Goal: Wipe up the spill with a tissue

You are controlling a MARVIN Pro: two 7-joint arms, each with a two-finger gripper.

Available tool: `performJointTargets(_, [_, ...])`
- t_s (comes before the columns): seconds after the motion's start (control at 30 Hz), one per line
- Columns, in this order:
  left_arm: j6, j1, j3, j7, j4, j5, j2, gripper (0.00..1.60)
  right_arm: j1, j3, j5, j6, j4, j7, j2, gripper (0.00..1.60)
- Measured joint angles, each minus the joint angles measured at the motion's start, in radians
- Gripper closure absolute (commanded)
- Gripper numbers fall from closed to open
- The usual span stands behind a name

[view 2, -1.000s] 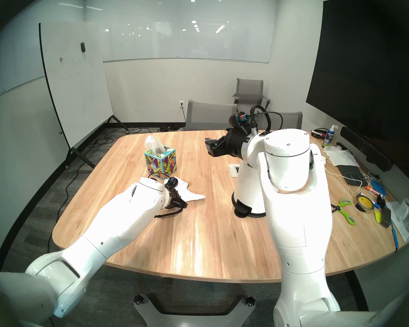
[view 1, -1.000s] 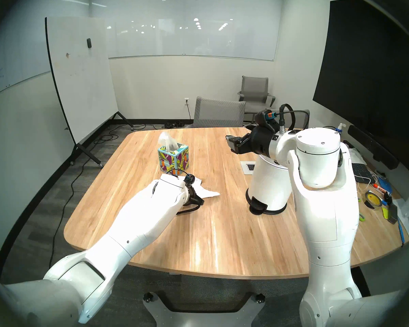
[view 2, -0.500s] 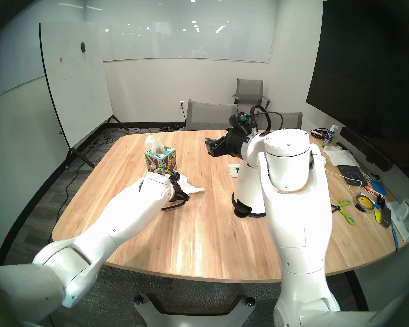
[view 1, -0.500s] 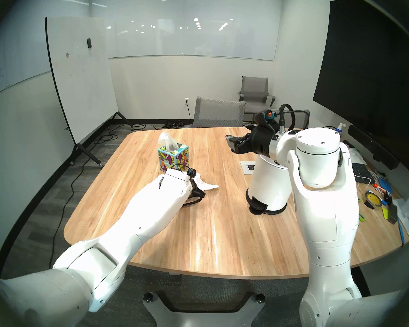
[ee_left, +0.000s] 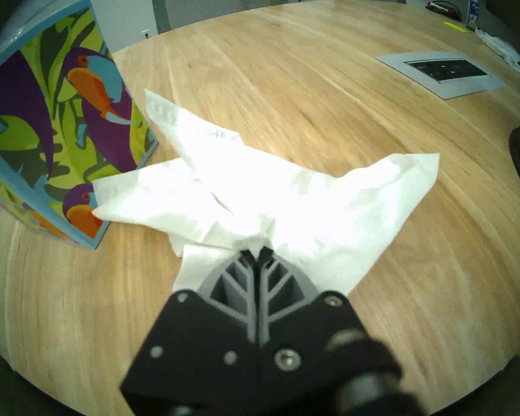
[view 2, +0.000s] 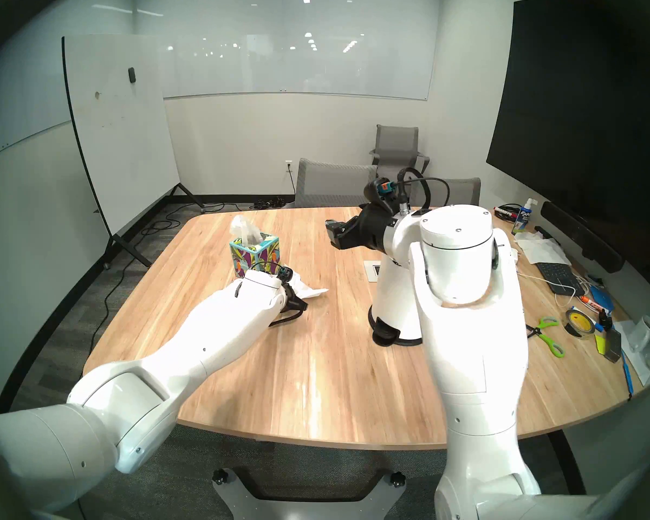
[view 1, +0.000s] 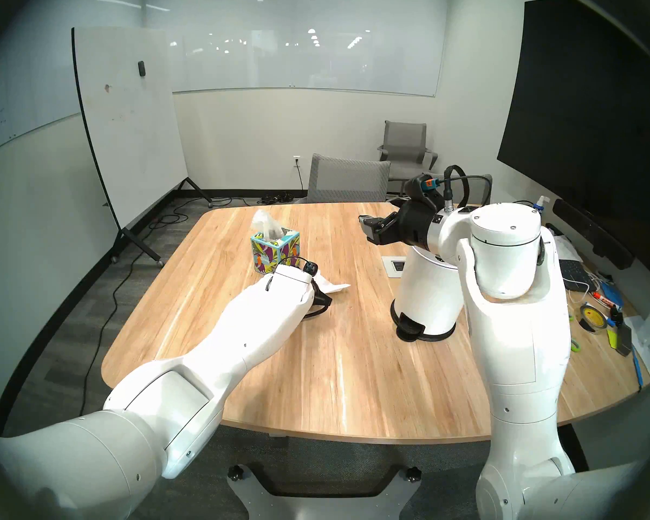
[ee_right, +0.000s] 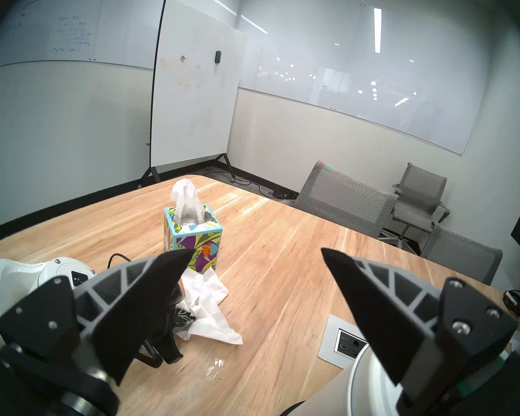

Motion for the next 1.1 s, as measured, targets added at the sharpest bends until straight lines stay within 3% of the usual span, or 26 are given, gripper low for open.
performJointTargets(0.17, [-0.024, -0.047, 0.004, -0.050, 0.082, -0.011, -0.014, 1.60, 0.000, 0.000, 0.000, 0.000, 0.000, 0.000, 0.000, 0.00])
performJointTargets(0.27, [-0.010, -0.052, 0.008, -0.072, 0.079, -0.014, -0.004, 1.60, 0.000, 0.000, 0.000, 0.000, 0.000, 0.000, 0.000, 0.00])
performJointTargets(0.73, [0.109, 0.042, 0.019, -0.134, -0.162, -0.028, 0.141, 1.60, 0.000, 0.000, 0.000, 0.000, 0.000, 0.000, 0.000, 0.00])
performJointTargets(0.9, [0.072, 0.038, 0.030, -0.120, -0.138, -0.020, 0.135, 1.60, 0.000, 0.000, 0.000, 0.000, 0.000, 0.000, 0.000, 0.00])
performJointTargets(1.1, [0.012, 0.002, 0.058, -0.067, -0.054, -0.013, 0.085, 1.60, 0.000, 0.000, 0.000, 0.000, 0.000, 0.000, 0.000, 0.00])
